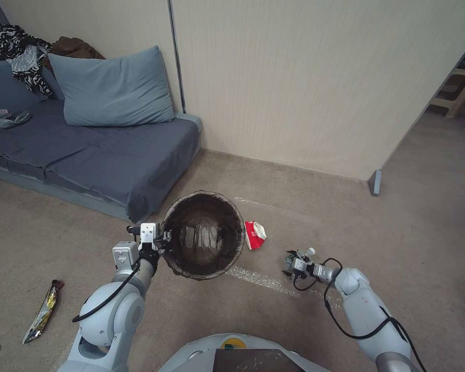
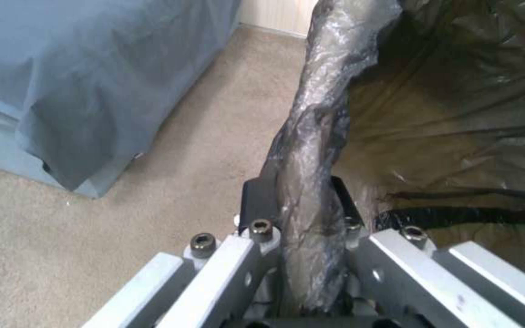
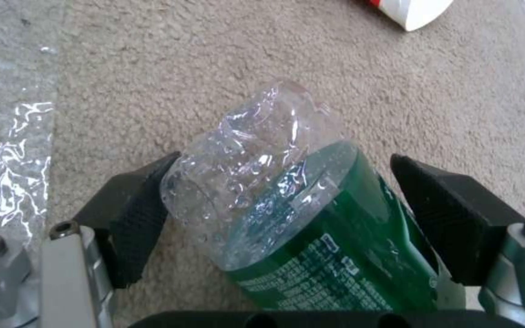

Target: Pick up the trash bin, then pick up the garbage from the floor and place it into the trash bin.

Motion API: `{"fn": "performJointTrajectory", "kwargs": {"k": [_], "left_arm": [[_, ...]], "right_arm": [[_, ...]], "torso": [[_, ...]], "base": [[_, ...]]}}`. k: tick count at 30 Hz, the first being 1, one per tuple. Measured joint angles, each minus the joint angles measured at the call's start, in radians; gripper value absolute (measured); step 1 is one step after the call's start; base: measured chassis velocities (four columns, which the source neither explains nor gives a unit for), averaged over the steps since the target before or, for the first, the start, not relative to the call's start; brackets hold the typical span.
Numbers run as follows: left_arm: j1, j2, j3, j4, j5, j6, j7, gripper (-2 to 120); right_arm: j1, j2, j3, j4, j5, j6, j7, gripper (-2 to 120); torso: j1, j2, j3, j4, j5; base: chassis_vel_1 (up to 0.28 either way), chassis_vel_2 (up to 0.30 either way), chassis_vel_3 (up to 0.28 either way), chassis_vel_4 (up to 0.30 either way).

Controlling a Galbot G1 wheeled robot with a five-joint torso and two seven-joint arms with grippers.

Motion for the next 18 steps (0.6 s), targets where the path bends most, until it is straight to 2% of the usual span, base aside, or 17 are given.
{"fn": "performJointTrajectory", "kwargs": {"k": [8,9,11,12,18], "left_arm": [[-0.001,-0.003,0.004,-0.001,0.0,0.0,-0.001,2],[-0.001,-0.004,0.005,-0.001,0.0,0.0,-0.001,2],[-0.001,-0.004,0.005,-0.001,0.0,0.0,-0.001,2],[-0.001,-0.004,0.006,-0.001,0.0,0.0,-0.001,2],[-0.002,-0.004,0.006,-0.004,-0.001,0.0,-0.001,2]], "right_arm": [[-0.012,-0.007,0.004,0.002,0.009,0.005,0.0,70],[-0.013,-0.008,0.005,0.003,0.01,0.006,0.0,66],[-0.013,-0.008,0.005,0.003,0.01,0.006,0.0,66],[-0.014,-0.009,0.005,0.004,0.011,0.006,0.0,61],[-0.02,-0.012,0.005,0.009,0.019,0.007,0.0,58]], "torso": [[0.0,0.0,0.0,-0.0004,-0.0002],[0.0,0.0,0.0,-0.0004,-0.0002],[0.0,0.0,0.0,-0.0004,-0.0003],[0.0,0.0,0.0,-0.0004,-0.0003],[0.0,0.0,0.0,-0.0005,-0.0003]], "base": [[0.0,0.0,0.0,0.0],[0.0,0.0,0.0,0.0],[0.0,0.0,0.0,0.0],[0.0,0.0,0.0,0.0],[0.0,0.0,0.0,0.0]]}}
